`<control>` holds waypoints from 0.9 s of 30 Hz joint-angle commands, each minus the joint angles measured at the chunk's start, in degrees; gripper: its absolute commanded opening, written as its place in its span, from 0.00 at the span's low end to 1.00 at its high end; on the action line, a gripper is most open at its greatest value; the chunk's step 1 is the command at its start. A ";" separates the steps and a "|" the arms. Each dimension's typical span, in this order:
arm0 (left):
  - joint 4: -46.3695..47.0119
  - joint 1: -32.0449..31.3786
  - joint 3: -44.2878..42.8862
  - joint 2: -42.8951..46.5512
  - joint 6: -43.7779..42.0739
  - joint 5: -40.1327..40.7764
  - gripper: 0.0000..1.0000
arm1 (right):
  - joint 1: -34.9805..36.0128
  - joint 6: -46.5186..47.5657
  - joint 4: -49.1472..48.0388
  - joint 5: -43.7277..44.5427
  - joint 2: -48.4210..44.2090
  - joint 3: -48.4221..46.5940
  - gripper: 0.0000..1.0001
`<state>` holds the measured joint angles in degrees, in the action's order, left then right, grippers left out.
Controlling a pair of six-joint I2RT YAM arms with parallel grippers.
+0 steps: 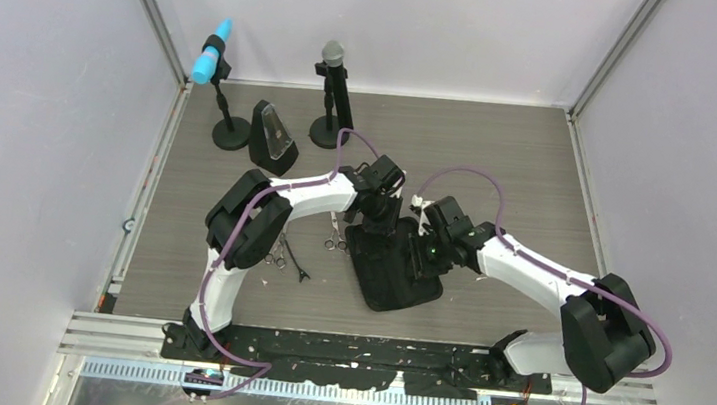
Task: Sort the hair-cutting tools
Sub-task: Place the haircut tool in the hairdressing tool bag.
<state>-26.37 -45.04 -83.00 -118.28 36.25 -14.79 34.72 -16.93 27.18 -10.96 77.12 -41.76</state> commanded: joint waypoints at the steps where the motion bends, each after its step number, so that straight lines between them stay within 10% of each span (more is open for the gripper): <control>1: -0.35 -0.58 1.70 -0.22 0.13 1.38 0.17 | 0.71 -2.09 -0.33 2.78 -1.43 0.66 0.36; 27: 0.87 -0.58 2.84 0.27 0.31 0.39 0.17 | 3.68 9.93 -0.07 10.17 8.19 -9.87 0.05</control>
<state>-25.32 -45.04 -82.13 -117.89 37.06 -14.79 38.15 -11.27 29.34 -2.72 83.79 -47.62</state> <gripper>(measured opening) 0.167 0.104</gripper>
